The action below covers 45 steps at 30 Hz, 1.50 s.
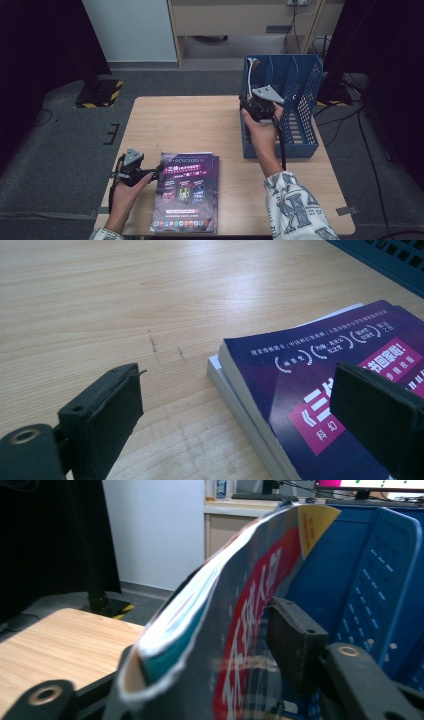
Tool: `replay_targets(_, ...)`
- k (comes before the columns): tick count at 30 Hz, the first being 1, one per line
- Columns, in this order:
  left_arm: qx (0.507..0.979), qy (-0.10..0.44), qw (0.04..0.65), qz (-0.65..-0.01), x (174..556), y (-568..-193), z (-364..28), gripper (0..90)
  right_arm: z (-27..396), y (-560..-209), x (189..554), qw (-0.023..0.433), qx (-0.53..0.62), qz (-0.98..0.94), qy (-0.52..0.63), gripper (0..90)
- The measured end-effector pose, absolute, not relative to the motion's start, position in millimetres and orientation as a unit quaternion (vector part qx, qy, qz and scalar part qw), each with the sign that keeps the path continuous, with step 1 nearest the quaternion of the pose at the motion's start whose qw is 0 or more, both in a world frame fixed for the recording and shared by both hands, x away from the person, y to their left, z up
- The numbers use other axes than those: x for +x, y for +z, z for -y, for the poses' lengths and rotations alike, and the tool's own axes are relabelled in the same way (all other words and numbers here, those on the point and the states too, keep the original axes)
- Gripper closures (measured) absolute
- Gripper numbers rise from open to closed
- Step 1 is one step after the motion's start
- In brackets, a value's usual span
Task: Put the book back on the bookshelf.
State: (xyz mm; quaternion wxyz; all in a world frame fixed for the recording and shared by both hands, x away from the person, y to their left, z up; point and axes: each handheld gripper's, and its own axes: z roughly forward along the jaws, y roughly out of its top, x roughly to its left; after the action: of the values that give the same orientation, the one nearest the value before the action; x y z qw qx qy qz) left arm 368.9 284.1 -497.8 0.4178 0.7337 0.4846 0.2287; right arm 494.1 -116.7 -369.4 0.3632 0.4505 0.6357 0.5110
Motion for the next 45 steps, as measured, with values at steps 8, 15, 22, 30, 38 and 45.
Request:
replay_targets(8,0.734,0.229,0.417,-0.485,369.0,-497.8,-284.0,6.6,117.5,-370.7,489.1,0.358,0.447,-0.637,0.516,33.6)
replay_targets(15,0.735,0.230,0.417,-0.483,368.9,-497.7,-283.4,6.5,117.1,-374.7,484.2,0.355,0.442,-0.641,0.517,27.7)
replay_targets(22,0.735,0.230,0.417,-0.483,368.7,-497.5,-283.5,6.5,114.5,-374.0,480.2,0.351,0.436,-0.645,0.519,20.8)
replay_targets(30,0.735,0.230,0.417,-0.482,368.7,-497.5,-283.3,6.5,116.4,-376.4,473.6,0.335,0.437,-0.655,0.517,13.1)
replay_targets(38,0.738,0.232,0.415,-0.480,368.8,-497.5,-282.7,6.5,123.8,-387.0,457.1,0.312,0.432,-0.668,0.519,12.8)
replay_targets(45,0.741,0.235,0.410,-0.478,368.4,-497.5,-281.8,6.5,133.4,-397.6,438.5,0.294,0.419,-0.682,0.522,13.1)
